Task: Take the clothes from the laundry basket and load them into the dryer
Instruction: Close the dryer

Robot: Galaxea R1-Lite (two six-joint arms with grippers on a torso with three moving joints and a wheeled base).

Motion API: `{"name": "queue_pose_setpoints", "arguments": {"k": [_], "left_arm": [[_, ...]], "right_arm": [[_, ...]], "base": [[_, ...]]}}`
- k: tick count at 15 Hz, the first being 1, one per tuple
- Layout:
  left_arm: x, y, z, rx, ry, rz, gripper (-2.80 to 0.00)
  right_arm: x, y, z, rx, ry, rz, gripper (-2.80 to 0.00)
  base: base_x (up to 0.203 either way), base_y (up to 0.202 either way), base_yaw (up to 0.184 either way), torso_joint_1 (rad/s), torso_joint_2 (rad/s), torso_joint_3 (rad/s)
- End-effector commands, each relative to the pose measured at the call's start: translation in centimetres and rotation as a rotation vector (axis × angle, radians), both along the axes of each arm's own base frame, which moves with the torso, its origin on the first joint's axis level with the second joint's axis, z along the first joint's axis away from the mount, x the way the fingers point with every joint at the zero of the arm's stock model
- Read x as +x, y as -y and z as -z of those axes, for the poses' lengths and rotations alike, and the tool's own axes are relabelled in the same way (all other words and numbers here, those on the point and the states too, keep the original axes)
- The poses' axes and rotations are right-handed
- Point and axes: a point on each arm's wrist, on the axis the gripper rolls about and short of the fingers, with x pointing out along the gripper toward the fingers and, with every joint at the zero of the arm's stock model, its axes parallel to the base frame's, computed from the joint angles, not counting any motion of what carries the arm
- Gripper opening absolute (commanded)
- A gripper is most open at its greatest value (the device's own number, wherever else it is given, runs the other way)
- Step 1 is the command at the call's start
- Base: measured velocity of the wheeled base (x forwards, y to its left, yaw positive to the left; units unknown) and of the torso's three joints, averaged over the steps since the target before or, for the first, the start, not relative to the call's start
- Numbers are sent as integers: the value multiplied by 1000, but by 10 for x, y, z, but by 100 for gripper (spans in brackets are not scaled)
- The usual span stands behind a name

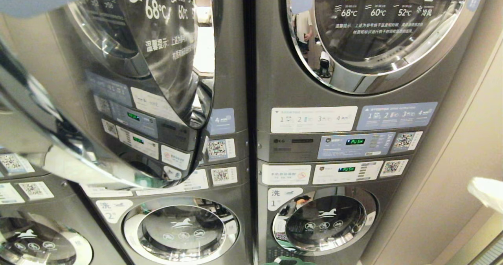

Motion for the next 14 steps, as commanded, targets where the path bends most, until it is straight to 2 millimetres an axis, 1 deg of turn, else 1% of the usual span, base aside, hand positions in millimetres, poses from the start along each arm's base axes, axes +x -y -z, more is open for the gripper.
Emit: {"name": "queue_pose_setpoints", "arguments": {"k": [1, 2, 4, 5, 6, 7, 9, 11, 12, 14], "left_arm": [[-16, 17, 8, 39, 41, -2, -280], [-20, 21, 9, 48, 53, -1, -280], [-26, 25, 9, 64, 78, 1, -280], [-31, 28, 10, 69, 90, 15, -280], [-35, 30, 12, 70, 100, 20, -280], [-38, 31, 14, 69, 106, 17, -280], [-37, 31, 13, 70, 108, 15, -280], [-36, 30, 11, 69, 112, 9, -280], [-35, 30, 9, 62, 121, -8, -280], [-34, 31, 6, 45, 154, -83, -280]], "right_arm": [[70, -30, 0, -34, -99, -32, -280], [92, -45, -3, -24, -95, -64, -280], [125, -83, -6, 19, -83, -157, -280], [136, -107, -9, 58, -78, -216, -280], [142, -128, -11, 108, -88, -272, -280], [145, -152, -15, 194, -119, -332, -280], [147, -183, -25, 346, -190, -415, -280], [141, -207, -25, 393, -244, -487, -280], [137, -220, -23, 397, -269, -523, -280], [134, -239, -14, 384, -301, -558, -280]], "base": [[0, 0, 0, 0, 0, 0], [0, 0, 0, 0, 0, 0], [0, 0, 0, 0, 0, 0], [0, 0, 0, 0, 0, 0], [0, 0, 0, 0, 0, 0], [0, 0, 0, 0, 0, 0], [0, 0, 0, 0, 0, 0], [0, 0, 0, 0, 0, 0], [0, 0, 0, 0, 0, 0], [0, 0, 0, 0, 0, 0]]}}
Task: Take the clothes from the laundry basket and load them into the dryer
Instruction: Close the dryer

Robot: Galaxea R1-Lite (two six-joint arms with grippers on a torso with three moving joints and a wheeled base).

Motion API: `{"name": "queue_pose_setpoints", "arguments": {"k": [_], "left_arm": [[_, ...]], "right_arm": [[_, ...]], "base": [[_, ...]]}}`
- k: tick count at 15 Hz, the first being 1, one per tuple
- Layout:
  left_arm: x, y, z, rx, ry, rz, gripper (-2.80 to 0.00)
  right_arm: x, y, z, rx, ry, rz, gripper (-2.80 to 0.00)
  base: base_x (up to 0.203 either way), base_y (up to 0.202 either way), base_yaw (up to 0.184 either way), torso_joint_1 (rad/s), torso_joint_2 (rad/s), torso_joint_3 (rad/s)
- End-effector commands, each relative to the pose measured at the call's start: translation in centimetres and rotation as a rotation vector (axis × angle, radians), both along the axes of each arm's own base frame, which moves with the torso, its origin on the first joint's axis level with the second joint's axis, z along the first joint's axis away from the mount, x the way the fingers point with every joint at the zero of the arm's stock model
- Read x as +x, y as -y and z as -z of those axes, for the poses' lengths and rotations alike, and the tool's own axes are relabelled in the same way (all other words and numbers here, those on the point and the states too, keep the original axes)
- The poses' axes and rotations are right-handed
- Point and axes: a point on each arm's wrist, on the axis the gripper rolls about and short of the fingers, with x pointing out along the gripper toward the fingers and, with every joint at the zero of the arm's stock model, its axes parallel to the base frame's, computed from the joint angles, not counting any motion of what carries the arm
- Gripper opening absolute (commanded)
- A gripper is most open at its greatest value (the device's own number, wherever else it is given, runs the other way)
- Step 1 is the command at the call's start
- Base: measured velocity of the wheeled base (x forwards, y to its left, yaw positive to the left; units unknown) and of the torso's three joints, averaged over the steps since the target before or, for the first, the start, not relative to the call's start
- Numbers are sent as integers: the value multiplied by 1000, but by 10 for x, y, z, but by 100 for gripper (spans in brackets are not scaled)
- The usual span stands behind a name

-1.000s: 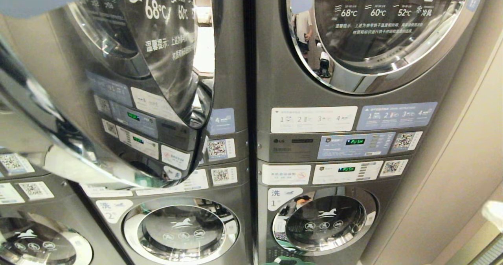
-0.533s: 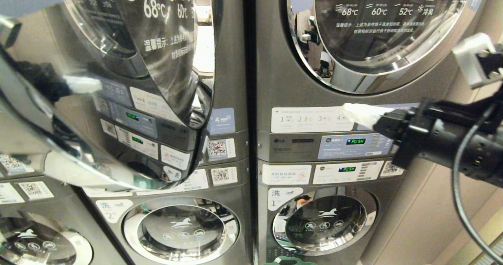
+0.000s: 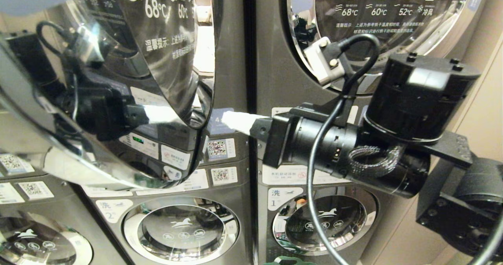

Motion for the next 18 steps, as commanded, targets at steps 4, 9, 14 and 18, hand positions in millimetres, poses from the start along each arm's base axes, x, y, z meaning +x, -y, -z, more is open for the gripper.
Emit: {"name": "queue_pose_setpoints", "arguments": {"k": [4, 9, 14, 18], "left_arm": [[18, -8, -12, -142, 95, -304, -280], [18, -11, -48, -168, 213, -418, -280], [3, 2, -75, -129, 326, -425, -280], [-3, 9, -78, -111, 350, -420, -280]], "right_arm": [[6, -32, 29, -56, -49, -48, -280], [18, -73, 10, 59, -44, -89, -280], [40, -138, 47, 98, -104, -9, -280], [35, -130, 54, 76, -135, 107, -280]], "base": [[0, 0, 0, 0, 0, 0], [0, 0, 0, 0, 0, 0], [0, 0, 0, 0, 0, 0], [0, 0, 0, 0, 0, 0]]}}
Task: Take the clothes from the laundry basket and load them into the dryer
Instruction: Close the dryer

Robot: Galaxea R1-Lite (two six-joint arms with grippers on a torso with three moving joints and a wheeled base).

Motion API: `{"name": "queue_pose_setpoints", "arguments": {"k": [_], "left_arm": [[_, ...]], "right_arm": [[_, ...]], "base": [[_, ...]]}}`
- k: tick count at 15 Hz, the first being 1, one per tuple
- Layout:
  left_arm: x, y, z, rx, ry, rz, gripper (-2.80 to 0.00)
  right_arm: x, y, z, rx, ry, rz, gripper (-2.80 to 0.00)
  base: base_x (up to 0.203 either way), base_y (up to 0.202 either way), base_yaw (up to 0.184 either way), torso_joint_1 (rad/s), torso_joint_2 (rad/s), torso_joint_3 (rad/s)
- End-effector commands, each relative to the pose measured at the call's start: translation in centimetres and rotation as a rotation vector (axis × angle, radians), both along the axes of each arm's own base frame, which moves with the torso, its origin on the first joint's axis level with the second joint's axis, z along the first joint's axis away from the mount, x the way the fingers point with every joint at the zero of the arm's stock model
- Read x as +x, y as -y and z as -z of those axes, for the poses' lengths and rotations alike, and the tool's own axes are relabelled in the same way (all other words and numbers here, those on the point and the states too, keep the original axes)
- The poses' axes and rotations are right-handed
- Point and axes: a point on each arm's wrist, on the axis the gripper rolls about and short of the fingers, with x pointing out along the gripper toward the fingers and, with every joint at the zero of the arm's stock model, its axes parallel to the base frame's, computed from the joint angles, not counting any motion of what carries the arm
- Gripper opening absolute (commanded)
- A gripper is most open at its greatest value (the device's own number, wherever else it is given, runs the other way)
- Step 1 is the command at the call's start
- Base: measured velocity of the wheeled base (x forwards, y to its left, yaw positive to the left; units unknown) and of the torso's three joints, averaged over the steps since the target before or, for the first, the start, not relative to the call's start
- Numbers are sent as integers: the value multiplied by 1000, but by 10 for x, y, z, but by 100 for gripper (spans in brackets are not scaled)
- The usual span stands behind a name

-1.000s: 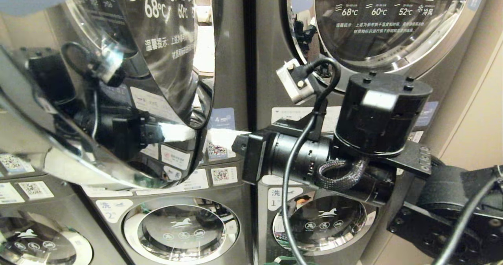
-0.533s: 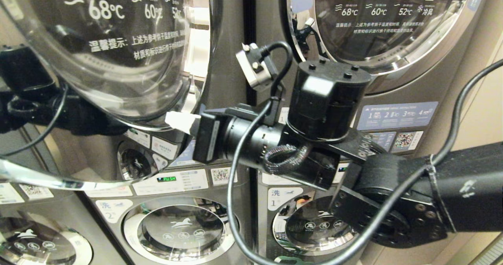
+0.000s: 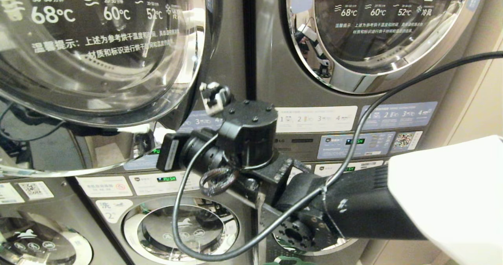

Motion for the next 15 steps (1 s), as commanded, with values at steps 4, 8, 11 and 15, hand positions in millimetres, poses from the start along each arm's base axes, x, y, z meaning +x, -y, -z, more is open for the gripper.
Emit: {"name": "queue_pose_setpoints", "arguments": {"k": [4, 8, 11, 15], "left_arm": [[8, -7, 11, -11, -78, 52, -280], [42, -45, 27, -14, -222, 8, -280], [66, -73, 39, -45, -315, -23, -280], [94, -103, 48, -50, -410, 40, -280]], "right_arm": [[-1, 27, 13, -116, 28, 111, -280], [0, 69, -16, -168, 144, 236, -280], [-7, 122, -33, -205, 186, 313, -280], [-5, 230, -57, -194, 251, 573, -280]], "base": [[0, 0, 0, 0, 0, 0], [0, 0, 0, 0, 0, 0], [0, 0, 0, 0, 0, 0], [0, 0, 0, 0, 0, 0]]}}
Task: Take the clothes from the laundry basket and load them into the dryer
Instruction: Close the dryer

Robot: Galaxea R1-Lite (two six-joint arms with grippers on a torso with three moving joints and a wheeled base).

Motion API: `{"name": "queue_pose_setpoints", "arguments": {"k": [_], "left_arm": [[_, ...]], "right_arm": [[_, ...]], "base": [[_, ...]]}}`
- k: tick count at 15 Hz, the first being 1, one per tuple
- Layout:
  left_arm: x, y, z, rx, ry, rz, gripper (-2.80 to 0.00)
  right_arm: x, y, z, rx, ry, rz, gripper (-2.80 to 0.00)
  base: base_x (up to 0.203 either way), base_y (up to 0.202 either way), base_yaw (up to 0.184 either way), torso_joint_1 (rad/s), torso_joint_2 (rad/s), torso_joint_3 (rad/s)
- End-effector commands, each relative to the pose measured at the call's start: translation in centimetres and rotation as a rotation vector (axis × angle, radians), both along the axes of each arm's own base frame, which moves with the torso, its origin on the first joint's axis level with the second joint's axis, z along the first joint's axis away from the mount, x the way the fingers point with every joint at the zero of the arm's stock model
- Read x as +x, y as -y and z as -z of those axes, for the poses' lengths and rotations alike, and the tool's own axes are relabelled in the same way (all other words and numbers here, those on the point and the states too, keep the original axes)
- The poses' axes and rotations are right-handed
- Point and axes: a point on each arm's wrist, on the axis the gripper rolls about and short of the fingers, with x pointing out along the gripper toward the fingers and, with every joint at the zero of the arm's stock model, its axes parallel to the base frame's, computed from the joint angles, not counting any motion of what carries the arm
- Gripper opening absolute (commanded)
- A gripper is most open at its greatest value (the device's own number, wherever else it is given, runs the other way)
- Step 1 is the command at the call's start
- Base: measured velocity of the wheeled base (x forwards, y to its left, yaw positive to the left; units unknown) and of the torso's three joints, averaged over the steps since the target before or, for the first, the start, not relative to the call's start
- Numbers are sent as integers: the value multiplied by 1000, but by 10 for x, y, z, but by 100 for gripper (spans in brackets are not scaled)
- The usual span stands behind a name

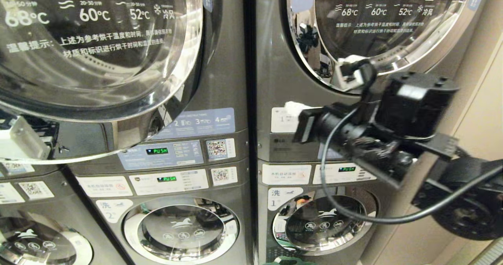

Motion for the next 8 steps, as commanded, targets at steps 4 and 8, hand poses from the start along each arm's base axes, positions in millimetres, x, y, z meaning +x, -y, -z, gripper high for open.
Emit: {"name": "queue_pose_setpoints", "arguments": {"k": [4, 8], "left_arm": [[21, -17, 10, -21, -49, 123, -280], [38, -33, 15, 33, -95, 88, -280]], "right_arm": [[-74, 130, -20, 28, 117, 239, -280], [-167, 168, 20, -51, 121, 257, -280]], "base": [[0, 0, 0, 0, 0, 0], [0, 0, 0, 0, 0, 0]]}}
